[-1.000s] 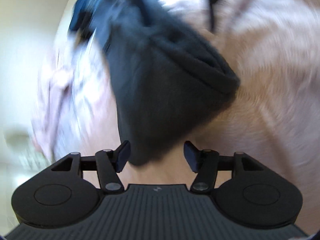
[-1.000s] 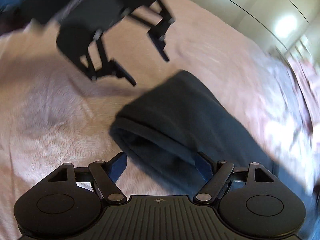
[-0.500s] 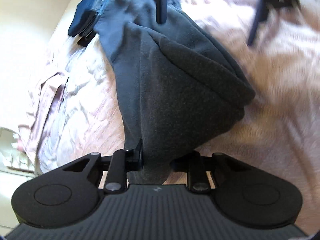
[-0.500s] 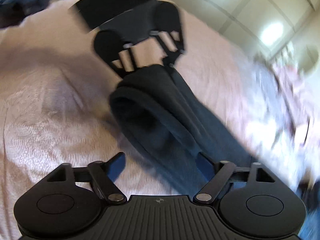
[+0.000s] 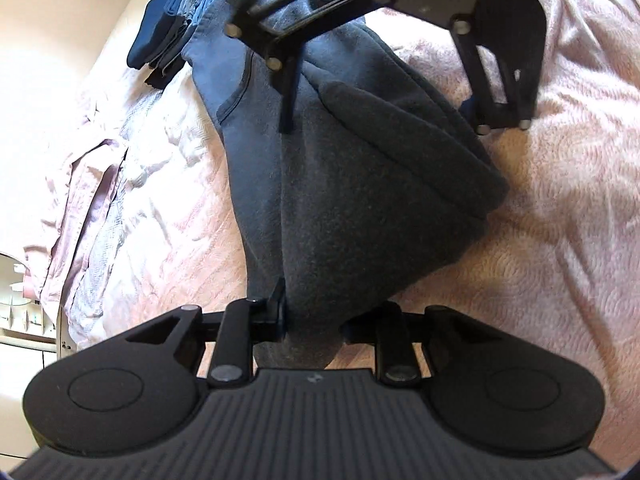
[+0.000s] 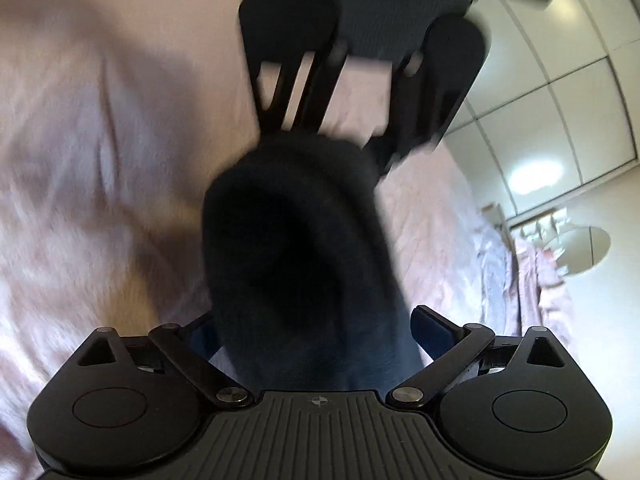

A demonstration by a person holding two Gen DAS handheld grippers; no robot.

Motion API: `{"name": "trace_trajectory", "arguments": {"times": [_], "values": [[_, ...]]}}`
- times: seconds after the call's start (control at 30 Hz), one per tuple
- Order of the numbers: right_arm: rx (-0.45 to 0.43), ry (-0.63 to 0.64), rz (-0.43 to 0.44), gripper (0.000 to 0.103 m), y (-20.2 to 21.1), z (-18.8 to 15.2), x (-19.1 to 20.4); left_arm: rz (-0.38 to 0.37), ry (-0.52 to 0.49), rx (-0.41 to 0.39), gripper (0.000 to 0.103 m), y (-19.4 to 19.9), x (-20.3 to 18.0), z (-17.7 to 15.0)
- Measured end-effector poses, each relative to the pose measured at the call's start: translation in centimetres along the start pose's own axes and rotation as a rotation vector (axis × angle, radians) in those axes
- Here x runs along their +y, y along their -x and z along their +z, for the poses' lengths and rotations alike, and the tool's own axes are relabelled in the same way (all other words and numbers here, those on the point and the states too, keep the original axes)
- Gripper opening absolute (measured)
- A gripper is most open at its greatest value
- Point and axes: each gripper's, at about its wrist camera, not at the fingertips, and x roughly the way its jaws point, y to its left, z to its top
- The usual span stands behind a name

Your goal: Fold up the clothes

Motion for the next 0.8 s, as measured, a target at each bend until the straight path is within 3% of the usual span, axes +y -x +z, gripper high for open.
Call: {"name": "trace_trajectory", "arguments": {"times": [0.1,0.2,0.27,0.4,0.6,0.7,0.8], "values": [[0.027,-0.124,0.063,0.038,0.0,-0.2,-1.7,-0.004,0.008,0.013,0.019,0.7,0.0,0.4],[0.024,-0.240,0.157,0.029,1.3,0.4,-3.8,-0.020,0.026,0.033,0.019,2.9,-0.4,0.6],[0.001,-0.291,0.224,0.027,2.8,1.1,-5.0,-0.042,0.048,0.059,0.019,5.2,-0.7,0.5],[-0.106,-0.384,0.391,0.026,7.4,3.7,-5.5,-0.160,0.125,0.164,0.019,13.0,-1.8,0.2],[-0.289,-0.646,0.780,0.026,13.5,6.3,-6.6,-0.271,0.204,0.263,0.021,19.2,1.7,2.4],[-0.337,-0.762,0.831,0.026,13.9,5.1,-9.2,-0.314,0.243,0.299,0.026,21.5,4.1,3.7],[-0.352,-0.907,0.826,0.026,13.3,3.2,-13.2,-0.236,0.341,0.211,0.036,19.1,9.7,6.5]]}}
